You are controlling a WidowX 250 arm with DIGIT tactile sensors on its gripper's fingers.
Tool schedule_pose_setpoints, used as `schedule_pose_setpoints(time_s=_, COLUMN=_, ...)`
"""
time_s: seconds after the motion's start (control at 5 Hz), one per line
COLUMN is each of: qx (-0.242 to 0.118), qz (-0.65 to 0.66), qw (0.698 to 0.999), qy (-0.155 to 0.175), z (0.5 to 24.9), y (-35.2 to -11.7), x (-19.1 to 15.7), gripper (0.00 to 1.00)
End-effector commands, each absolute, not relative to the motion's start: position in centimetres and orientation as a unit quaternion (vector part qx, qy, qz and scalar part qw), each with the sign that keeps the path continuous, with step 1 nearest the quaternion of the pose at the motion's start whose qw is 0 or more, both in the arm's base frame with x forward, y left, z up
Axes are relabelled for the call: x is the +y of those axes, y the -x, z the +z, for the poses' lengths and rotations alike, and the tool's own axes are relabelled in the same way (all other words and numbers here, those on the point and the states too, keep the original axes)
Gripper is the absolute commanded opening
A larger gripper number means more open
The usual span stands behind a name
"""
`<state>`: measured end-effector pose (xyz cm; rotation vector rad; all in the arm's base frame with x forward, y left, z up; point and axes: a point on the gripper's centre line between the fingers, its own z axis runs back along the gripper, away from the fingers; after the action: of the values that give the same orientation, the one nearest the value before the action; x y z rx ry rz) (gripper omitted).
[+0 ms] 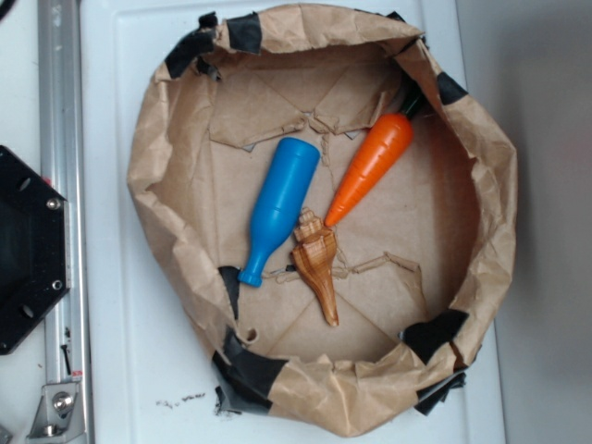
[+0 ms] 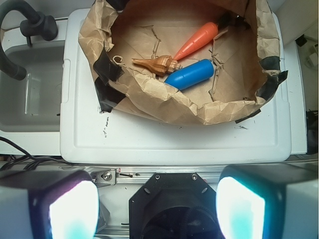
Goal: Grab the blue bottle.
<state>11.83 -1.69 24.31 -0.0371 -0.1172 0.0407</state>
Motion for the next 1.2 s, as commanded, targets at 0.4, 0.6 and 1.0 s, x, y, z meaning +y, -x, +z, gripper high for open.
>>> schedule_pose_setpoints(time_s=0.4, qx=-0.122, qz=0.264, qw=0.956, qy=0.028, z=22.4, y=-21.5, x=0.1, gripper=1.00)
schedule_pose_setpoints(time_s=0.6, qx=-0.151, qz=0.332, qw=0.931, qy=0.009, z=20.0, y=-25.8, x=1.7, gripper=1.00)
schedule_pose_setpoints(time_s=1.0, qx=-0.151, qz=0.332, qw=0.931, qy=0.009, z=20.0, y=-25.8, x=1.7, gripper=1.00)
